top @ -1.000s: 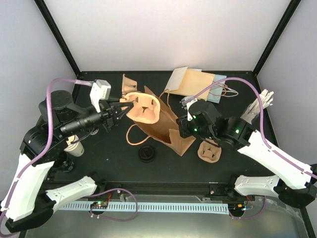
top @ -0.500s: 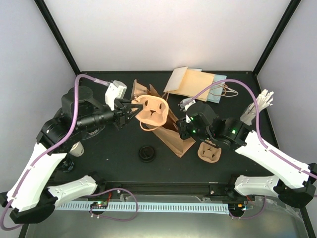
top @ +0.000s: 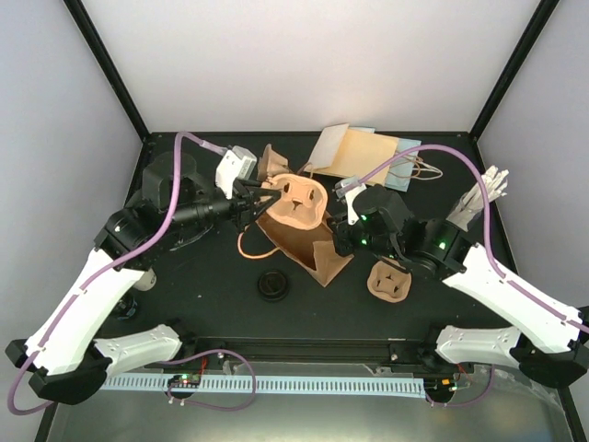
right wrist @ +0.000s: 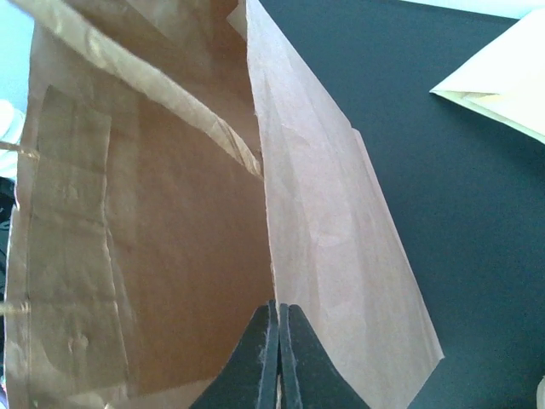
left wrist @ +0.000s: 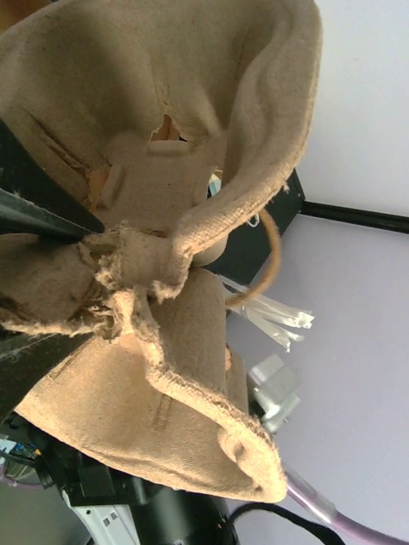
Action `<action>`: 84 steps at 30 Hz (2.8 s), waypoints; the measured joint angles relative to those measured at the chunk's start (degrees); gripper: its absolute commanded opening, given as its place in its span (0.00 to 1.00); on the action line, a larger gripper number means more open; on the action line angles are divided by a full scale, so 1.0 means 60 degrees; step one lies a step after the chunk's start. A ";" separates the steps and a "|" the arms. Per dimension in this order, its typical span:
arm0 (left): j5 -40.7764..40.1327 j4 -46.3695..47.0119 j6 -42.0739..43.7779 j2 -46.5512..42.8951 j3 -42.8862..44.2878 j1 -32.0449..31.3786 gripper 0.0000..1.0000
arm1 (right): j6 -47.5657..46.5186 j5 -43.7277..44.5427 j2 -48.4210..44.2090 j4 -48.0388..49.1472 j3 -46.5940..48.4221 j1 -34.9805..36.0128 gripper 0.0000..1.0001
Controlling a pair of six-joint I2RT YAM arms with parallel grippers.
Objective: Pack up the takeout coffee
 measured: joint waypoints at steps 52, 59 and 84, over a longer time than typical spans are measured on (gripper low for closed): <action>-0.3253 -0.1348 0.1311 0.1555 -0.1898 -0.1537 0.15 | -0.1224 -0.0597 -0.0029 -0.0248 0.0572 -0.0102 0.06; -0.3464 -0.1220 0.1016 0.1767 -0.2058 -0.1647 0.15 | -0.1045 -0.0342 -0.0087 -0.0229 0.0346 -0.0102 0.18; -0.3315 -0.0586 0.0692 0.1384 -0.2674 -0.1687 0.16 | -0.3388 0.0040 0.2204 -0.0878 0.2430 -0.0102 0.38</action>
